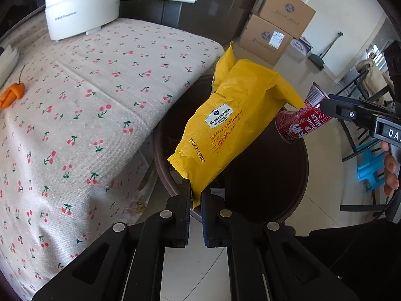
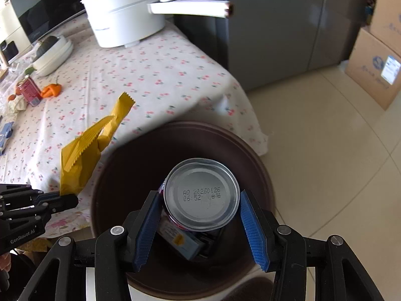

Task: Collect trash
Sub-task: 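Open the left tool over the bin to drop the package while the right tool drops the can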

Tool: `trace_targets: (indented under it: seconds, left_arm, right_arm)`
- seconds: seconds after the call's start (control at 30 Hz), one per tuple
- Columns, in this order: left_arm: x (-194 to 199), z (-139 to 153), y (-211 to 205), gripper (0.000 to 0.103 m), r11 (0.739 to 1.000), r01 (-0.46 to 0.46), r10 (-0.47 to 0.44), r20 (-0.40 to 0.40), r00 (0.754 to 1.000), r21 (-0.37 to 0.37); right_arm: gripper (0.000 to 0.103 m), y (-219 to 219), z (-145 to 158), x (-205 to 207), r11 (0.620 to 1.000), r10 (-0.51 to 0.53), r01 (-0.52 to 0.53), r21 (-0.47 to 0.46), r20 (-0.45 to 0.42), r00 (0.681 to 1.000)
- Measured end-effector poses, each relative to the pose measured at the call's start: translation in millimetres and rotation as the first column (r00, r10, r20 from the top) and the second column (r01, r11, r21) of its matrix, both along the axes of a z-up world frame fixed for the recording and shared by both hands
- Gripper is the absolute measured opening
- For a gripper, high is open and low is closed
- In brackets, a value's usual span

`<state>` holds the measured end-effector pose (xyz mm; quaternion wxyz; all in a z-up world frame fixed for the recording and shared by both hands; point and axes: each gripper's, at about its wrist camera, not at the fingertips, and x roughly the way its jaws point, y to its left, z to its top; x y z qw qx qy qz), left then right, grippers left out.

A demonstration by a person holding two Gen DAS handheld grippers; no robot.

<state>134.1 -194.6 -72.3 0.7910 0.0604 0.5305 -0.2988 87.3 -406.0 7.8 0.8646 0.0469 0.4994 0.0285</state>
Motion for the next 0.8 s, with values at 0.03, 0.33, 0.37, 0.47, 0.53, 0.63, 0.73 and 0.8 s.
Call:
trace_targets:
  seconds: [0.03,0.33,0.37,0.47,0.53,0.63,0.73,0.8]
  left_arm:
    - [0,-1,-2,0.009,1.0,0.011,-0.011,0.005,1.0,0.004]
    - [-9,9,8,0.067,1.0,0.012,-0.013,0.062,0.998,0.019]
    - [-10,9,11,0.068,1.0,0.006,-0.008,0.062,0.998,0.021]
    - [-10,10,21,0.07,0.999,-0.019,0.017,0.056,0.998,0.028]
    - [-8,10,30,0.072,0.999,-0.041,0.04,0.052,0.998,0.032]
    - [-7,13,44,0.076,0.996,-0.084,0.081,0.06,0.995,0.037]
    - [-5,16,61,0.08,0.991,-0.126,0.124,0.066,0.99,0.039]
    - [-4,19,73,0.084,0.987,-0.156,0.153,0.072,0.986,0.036]
  right_arm:
    - [0.056,-2,0,-2,1.0,-0.004,0.004,-0.001,-0.002,1.0]
    - [0.056,-4,-4,-3,1.0,-0.016,0.016,-0.007,-0.012,1.0]
    - [0.056,-4,-4,-3,1.0,-0.016,0.016,-0.008,-0.013,1.0]
    - [0.056,-1,-5,-3,1.0,-0.014,0.014,-0.012,-0.017,1.0]
    - [0.056,1,-6,-1,1.0,-0.012,0.012,-0.015,-0.021,1.0]
    - [0.056,6,-8,2,1.0,-0.007,0.006,-0.023,-0.028,1.0]
    - [0.056,10,-11,4,1.0,-0.003,0.002,-0.029,-0.035,0.999]
    - [0.056,12,-13,6,0.999,-0.001,0.0,-0.033,-0.043,0.999]
